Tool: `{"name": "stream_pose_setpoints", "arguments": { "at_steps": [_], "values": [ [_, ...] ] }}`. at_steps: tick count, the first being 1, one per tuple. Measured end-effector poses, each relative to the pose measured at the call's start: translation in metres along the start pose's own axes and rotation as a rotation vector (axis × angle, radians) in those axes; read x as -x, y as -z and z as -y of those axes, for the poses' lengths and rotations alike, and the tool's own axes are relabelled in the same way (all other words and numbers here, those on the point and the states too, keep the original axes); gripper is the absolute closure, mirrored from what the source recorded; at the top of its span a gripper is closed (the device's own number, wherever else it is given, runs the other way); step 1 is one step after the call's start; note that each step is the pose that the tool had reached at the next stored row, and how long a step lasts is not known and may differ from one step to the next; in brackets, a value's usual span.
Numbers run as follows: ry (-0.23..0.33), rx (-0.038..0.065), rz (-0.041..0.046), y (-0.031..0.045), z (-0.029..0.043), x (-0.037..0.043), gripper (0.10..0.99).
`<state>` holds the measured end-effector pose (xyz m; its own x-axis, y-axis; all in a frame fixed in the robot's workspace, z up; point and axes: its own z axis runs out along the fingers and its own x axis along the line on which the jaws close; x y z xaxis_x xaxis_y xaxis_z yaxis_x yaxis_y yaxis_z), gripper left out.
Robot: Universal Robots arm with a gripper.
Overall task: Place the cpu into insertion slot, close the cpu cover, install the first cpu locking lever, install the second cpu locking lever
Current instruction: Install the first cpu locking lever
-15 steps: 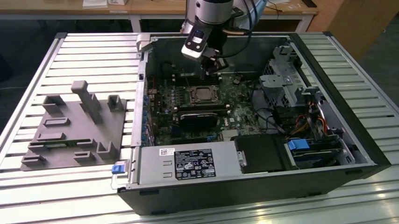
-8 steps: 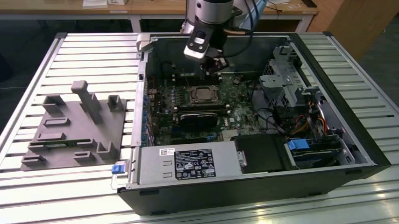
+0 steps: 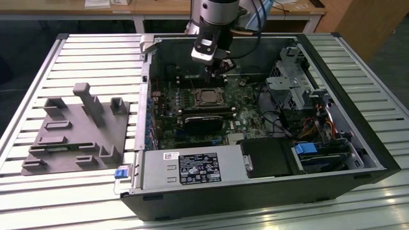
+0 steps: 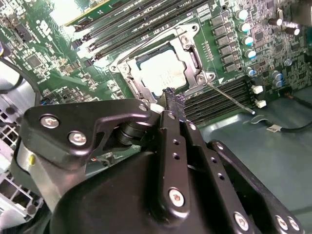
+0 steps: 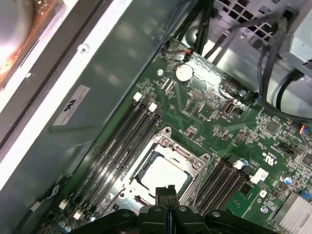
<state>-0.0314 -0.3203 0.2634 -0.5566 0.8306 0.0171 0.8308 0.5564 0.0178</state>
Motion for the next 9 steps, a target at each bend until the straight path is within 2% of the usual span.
{"name": "stream_pose_setpoints", "arguments": {
  "at_steps": [9],
  "values": [
    [0.077,-0.001,-0.0014,-0.0001,0.0,0.0001,0.98]
  ]
}}
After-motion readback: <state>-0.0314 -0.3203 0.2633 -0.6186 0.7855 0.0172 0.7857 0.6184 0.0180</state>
